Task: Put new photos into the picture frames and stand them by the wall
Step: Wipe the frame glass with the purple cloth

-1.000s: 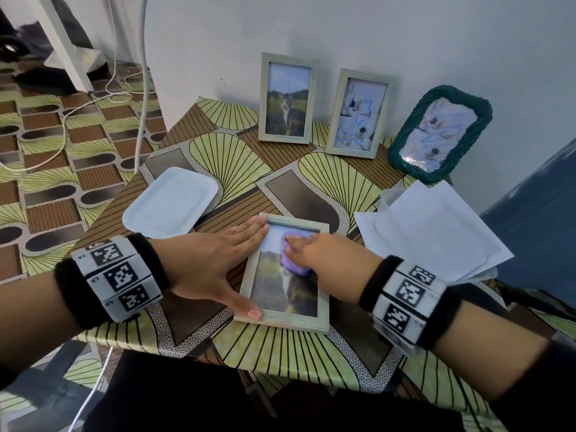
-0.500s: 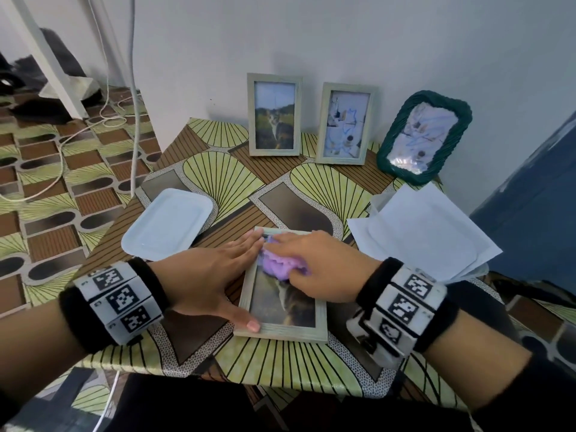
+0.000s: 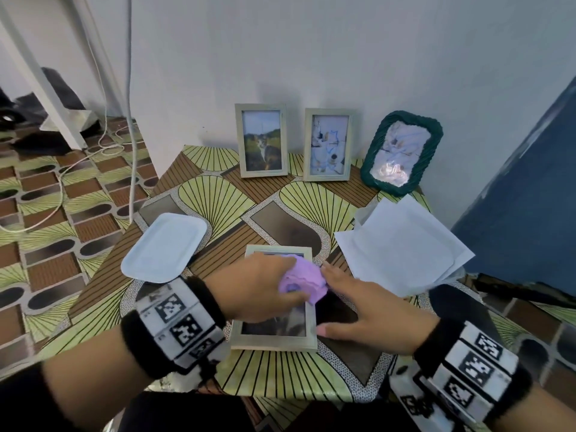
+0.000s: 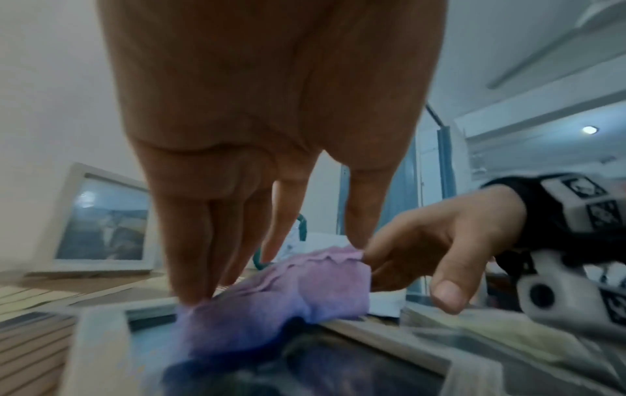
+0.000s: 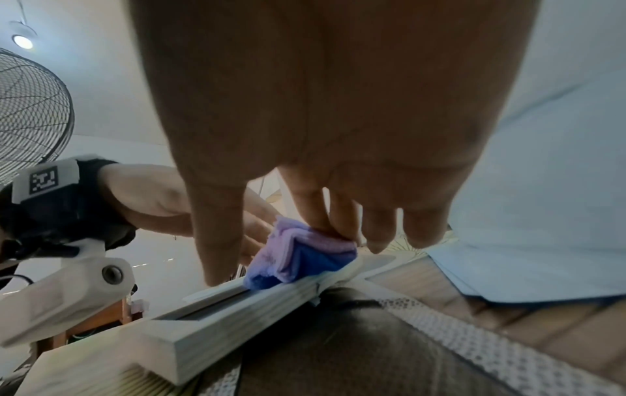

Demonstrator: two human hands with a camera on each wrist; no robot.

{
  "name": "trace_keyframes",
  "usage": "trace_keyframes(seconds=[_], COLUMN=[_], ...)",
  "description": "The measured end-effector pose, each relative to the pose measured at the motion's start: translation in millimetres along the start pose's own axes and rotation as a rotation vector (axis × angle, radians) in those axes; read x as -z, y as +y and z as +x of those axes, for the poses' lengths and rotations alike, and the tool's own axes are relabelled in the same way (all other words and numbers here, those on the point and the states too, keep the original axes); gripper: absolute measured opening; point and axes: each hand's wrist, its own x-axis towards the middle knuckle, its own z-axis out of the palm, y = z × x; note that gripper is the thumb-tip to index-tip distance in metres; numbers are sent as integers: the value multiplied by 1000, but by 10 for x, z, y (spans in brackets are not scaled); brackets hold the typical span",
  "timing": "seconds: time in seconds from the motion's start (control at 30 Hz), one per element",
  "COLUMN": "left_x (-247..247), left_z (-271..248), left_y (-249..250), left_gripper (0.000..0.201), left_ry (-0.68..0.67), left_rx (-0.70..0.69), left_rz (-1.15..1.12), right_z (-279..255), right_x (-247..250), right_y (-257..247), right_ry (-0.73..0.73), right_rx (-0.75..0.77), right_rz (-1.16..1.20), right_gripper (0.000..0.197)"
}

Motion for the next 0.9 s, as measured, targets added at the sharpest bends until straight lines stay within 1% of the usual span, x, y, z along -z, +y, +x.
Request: trace_keyframes(seconds=[0.03,0.07,0.1,0.23,0.37,0.4,0.47,0.57,0.63,0.67,0.7,0.73,0.8,0.83,0.9], left_x=[-60,-112,-146,-101,-47,-43,2,205,368,441,508,559,625,626,561], left_z=[33,66,96,218,299,315,321,264,196,160,118,68,-67,-149,-294], left_y=[65,114,149,177,129,110,63,-58,-179,-256,-340,-426,-566,-619,-713], left_gripper=[66,72,74,58,35,32,30,21,12,11,15,22,29,30,37], left_ry=[-80,-123,-128,-10,54,61,64,79,145,191,234,259,234,206,180], left_rx=[17,41,57,52,27,23,3,-18,-27,-44,-72,-107,-186,-231,-317], left_rz=[81,141,181,244,306,311,243,-46,-207,-253,-285,-313,-329,-297,-145], right_z=[6,8,4,-36,-79,-89,-110,-139,-142,-134,-123,-109,-82,-73,-54], right_x=[-6,-8,-5,23,23,24,31,44,41,34,25,13,-7,-15,-21], right_y=[0,5,12,75,93,90,75,61,48,40,32,19,-20,-38,-82], right_ry=[2,5,4,2,44,62,102,176,229,253,276,297,320,324,309], right_rx=[0,0,-5,-43,-46,-43,-29,-35,-49,-50,-49,-46,-35,-21,37], right_rz=[-2,-14,-29,-18,1,10,32,54,58,62,69,78,81,70,69], right_gripper=[103,105,107,106,95,91,82,70,63,59,55,51,48,48,51])
